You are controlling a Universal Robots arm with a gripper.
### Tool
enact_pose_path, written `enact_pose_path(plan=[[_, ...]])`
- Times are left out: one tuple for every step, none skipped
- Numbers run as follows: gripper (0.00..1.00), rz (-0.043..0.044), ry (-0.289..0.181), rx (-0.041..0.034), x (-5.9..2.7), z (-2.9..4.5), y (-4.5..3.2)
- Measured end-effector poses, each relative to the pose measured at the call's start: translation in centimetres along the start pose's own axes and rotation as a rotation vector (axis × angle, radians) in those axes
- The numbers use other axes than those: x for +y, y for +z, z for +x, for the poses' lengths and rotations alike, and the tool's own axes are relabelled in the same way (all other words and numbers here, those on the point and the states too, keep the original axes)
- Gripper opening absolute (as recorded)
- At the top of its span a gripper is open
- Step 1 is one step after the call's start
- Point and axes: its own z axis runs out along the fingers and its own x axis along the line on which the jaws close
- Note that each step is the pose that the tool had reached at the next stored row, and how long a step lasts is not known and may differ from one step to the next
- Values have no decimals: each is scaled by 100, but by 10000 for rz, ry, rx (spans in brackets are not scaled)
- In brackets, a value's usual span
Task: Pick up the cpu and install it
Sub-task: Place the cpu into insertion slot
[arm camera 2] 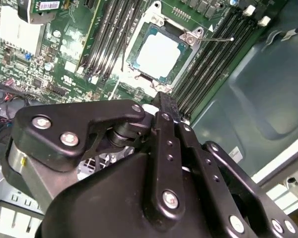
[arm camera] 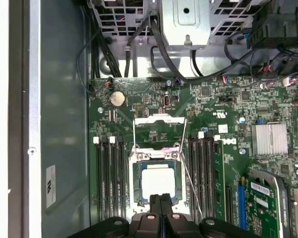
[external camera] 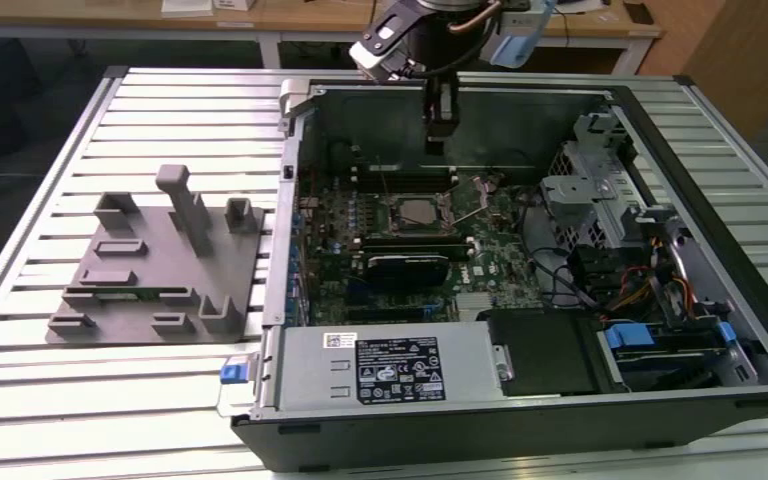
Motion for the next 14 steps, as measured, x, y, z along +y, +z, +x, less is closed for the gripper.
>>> enact_pose_path(plan=[[11,0,-12,0,2,1,17],[11,-2,-38,2,4,1,33],[11,-4,-74,4,7,2,45],[11,-6,-117,6,8,2,53],[11,-7,-170,7,8,2,55],[11,-8,-202,7,8,2,55],[11,-8,-208,7,8,2,56],[11,-10,-211,10,9,1,59],[11,-11,-213,10,9,-6,64],[11,-11,-212,10,10,-16,69],[11,-11,-211,11,10,-23,74],[11,-11,-210,11,10,-26,78],[11,-11,-209,11,9,-28,83],[11,-10,-209,10,8,-29,95]])
